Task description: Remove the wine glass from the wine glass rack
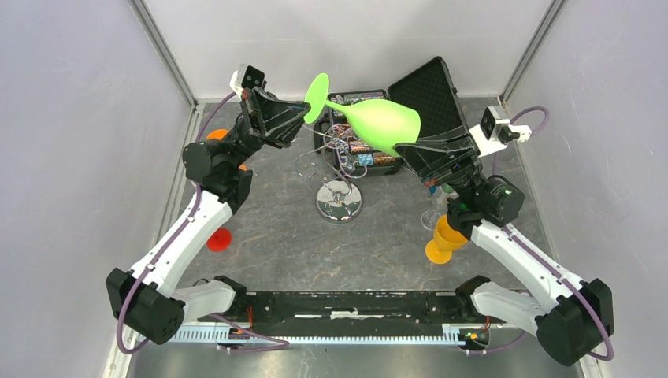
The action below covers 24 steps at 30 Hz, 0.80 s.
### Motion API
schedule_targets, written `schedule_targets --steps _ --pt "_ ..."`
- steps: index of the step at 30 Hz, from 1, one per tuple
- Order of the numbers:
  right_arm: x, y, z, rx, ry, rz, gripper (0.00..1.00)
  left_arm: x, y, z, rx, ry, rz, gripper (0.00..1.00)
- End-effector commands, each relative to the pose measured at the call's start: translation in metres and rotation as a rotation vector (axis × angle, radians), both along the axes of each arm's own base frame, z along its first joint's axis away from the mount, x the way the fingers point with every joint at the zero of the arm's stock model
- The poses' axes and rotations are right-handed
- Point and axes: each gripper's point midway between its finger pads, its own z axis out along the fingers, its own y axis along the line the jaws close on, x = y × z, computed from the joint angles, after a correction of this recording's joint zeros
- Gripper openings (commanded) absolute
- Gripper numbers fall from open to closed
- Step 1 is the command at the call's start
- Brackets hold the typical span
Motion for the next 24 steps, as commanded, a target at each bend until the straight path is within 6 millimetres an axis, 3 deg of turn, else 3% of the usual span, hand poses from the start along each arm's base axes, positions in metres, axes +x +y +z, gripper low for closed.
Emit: schedule_targets --steps 1,2,8,11,14,18,21,24 --pt "-0.024 -0.017 0.032 0.082 -0.13 -0.029 0.0 -0.013 0.005 0.006 -0.016 -0.046 -0.007 0.12" --pt "-0.024 -0.018 0.032 0.085 -0.127 -0.034 0.0 -0.014 0.005 0.007 -0.018 -0.056 -0.005 0.17" --pt "-0.016 -0.018 0.032 0.049 -0.092 -0.111 0.0 -0.023 0.002 0.009 0.054 -0.183 0.089 0.73" --pt "-0.005 -0.018 0.029 -0.036 -0.041 -0.211 0.0 -0.021 0.0 -0.003 0.109 -0.225 0.159 0.9" --pt "0.009 -0.014 0.018 -0.244 0.018 -0.341 0.0 -0.017 -0.007 -0.019 0.214 -0.279 0.205 0.96" --pt "0.014 -0.033 -0.001 -0.47 0.072 -0.528 0.0 -0.007 -0.017 -0.046 0.419 -0.377 0.283 1.0" --pt "0.007 -0.045 -0.028 -0.67 0.105 -0.579 0.0 0.006 -0.013 -0.067 0.592 -0.42 0.388 1.0" --pt "-0.015 -0.05 -0.062 -0.874 0.074 -0.522 0.0 0.016 0.002 -0.092 0.82 -0.464 0.501 1.0"
